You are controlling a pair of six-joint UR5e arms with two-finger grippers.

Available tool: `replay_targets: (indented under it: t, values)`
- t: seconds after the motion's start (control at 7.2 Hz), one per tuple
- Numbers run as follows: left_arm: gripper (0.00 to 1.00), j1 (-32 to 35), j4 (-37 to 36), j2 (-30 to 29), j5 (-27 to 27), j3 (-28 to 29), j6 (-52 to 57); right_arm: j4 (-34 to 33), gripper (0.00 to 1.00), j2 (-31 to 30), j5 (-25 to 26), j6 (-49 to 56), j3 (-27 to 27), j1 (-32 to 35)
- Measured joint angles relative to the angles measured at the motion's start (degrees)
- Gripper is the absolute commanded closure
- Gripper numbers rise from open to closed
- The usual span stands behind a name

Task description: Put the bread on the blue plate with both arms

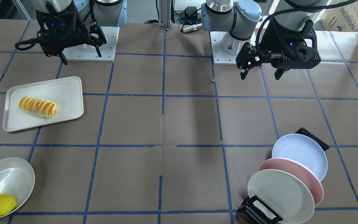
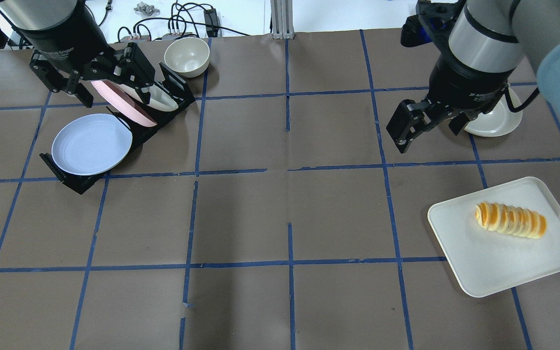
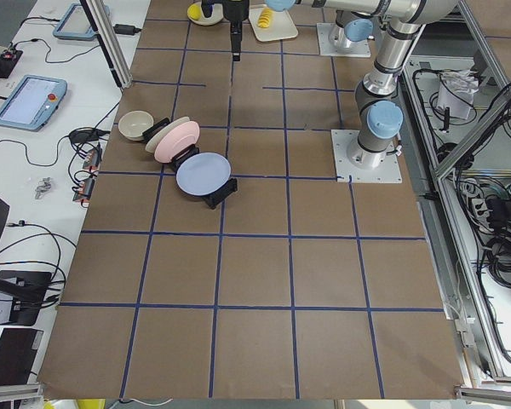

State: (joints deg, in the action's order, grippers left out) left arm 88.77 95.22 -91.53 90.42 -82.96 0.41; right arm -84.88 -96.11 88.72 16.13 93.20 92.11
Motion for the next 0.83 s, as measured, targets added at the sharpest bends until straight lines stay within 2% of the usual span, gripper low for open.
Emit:
replay_targets:
  t: [0.56, 0.83]
  values:
    - [0.00, 0.0, -0.1, -0.4, 0.0, -0.9, 0.7, -0.1, 0.00, 0.0, 0.2, 0.0, 0.1, 0.0]
    - [0.00, -3.0, -1.0, -4.0, 0.2, 0.5, 5.0, -0.1, 0.00, 0.0, 0.2, 0.0, 0.1, 0.0]
